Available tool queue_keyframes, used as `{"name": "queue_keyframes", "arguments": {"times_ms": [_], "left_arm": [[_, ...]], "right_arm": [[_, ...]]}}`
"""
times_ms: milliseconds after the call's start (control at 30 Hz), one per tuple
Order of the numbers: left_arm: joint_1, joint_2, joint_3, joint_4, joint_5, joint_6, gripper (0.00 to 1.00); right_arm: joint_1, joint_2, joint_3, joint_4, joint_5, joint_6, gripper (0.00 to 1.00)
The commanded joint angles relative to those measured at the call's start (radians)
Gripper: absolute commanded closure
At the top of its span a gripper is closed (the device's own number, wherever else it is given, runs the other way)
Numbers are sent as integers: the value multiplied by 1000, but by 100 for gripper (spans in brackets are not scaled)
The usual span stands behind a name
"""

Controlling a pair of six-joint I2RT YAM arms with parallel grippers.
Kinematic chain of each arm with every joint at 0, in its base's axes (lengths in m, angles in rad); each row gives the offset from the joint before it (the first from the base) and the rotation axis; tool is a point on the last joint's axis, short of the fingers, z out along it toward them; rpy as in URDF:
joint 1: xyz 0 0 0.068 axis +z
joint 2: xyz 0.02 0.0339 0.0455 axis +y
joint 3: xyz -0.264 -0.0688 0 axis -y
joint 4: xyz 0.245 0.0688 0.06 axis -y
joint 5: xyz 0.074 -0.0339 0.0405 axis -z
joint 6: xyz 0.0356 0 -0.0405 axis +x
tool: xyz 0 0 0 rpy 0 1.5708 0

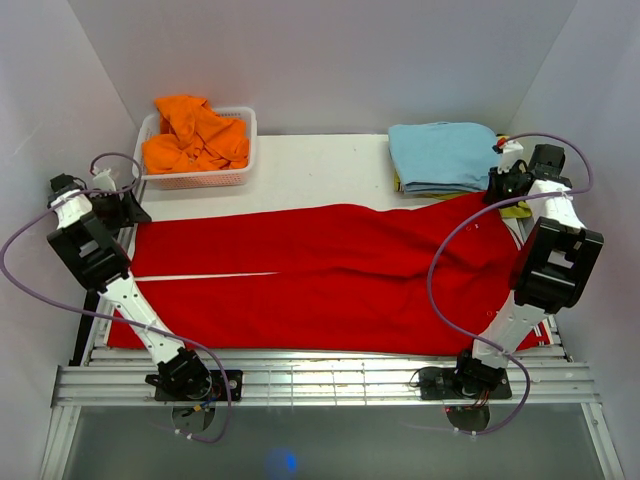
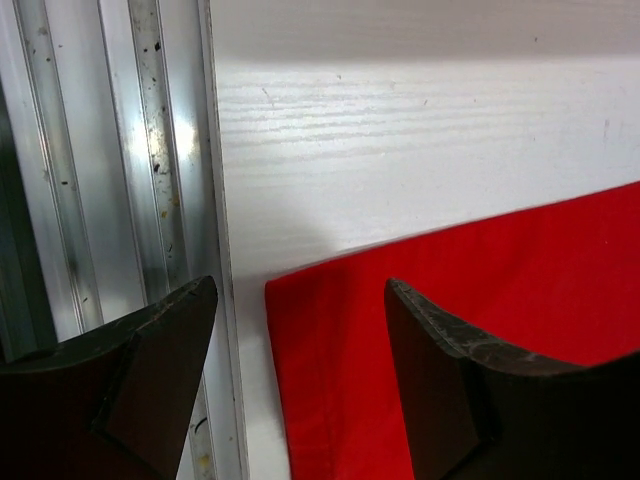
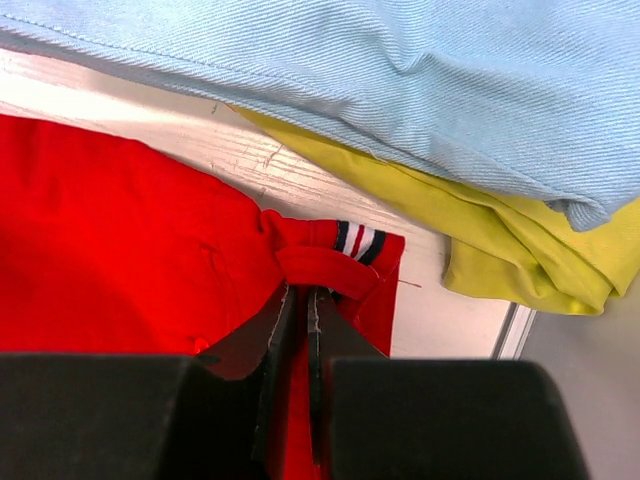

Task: Fold and stack the trousers
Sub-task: Fold the trousers

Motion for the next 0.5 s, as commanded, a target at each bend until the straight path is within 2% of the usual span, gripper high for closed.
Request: {"name": "queue_keyframes", "arguments": {"times_ms": [0,133,233,333,467], "left_arm": [[-6,36,44,46,47,-5,21],[-24,63,42,57,24,3,24],[-30,57,24,49,21,10,33],[-29,11,-29,52,25,33,45],[-29,-36,-54,47,24,43,68]], "right_arm": [[-3,-30,-3,-18,-47,-25,92],[-8,-26,15,-31,-54,-25,92],[-8,-23,26,-39,-55,-24,92],[-9,-17,34,-50,-54,-30,92],[-15,-12,37,-48,-64,-36,92]]}}
